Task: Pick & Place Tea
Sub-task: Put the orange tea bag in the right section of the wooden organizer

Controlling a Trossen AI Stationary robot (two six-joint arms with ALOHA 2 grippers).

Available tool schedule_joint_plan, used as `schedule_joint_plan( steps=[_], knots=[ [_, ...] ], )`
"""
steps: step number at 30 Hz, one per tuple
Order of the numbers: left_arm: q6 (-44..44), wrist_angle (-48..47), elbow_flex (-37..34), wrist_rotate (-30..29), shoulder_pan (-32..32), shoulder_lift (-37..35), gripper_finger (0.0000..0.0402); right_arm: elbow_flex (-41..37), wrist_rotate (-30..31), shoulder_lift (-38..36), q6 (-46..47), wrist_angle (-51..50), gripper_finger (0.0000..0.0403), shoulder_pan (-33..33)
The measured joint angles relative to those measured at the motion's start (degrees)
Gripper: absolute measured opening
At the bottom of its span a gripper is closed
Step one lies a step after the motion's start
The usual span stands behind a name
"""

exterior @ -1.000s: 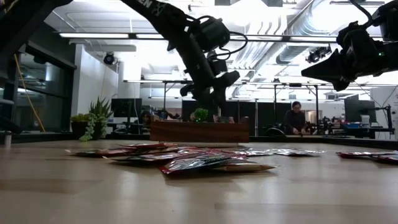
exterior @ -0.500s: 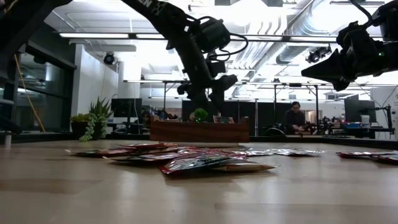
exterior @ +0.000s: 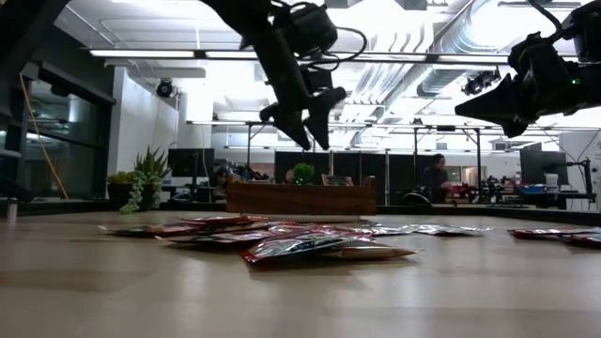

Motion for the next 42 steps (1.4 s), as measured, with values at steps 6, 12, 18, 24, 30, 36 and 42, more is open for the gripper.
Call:
schedule_joint_plan(
  steps=[6,12,18,24,30,36,42],
  knots=[
    [-1.5,-11.14,0.02,0.32,-3.7,-1.51,0.0234,0.0,-0.01,0.0,-0.01,0.0,0.0,-0.02],
    [-6.65,-21.42,0.05,1.72,-8.46,-3.36,0.0234,0.0,0.0,0.0,-0.01,0.0,0.0,-0.02],
    [-13.42,-27.38,0.29,1.9,-13.47,-5.66,0.0234,0.0,-0.01,0.0,0.0,0.0,0.0,0.0],
    [-13.95,-31.88,-0.77,-0.76,-18.29,-7.2,0.0234,0.0,0.0,-0.02,0.0,0.04,0.0,-0.01],
    [-14.03,-29.84,-6.33,-1.43,-23.58,-9.14,0.0234,0.0,0.0,-0.01,0.0,0.15,0.0,-0.02],
    [-14.58,-24.19,-12.65,-0.7,-31.37,-10.6,0.0234,0.0,0.0,-0.02,0.0,0.15,0.0,-0.02],
    [-11.36,-15.47,-18.56,3.15,-38.35,-12.62,0.0234,0.0,0.0,-0.01,0.0,0.15,0.0,-0.02]
  ],
)
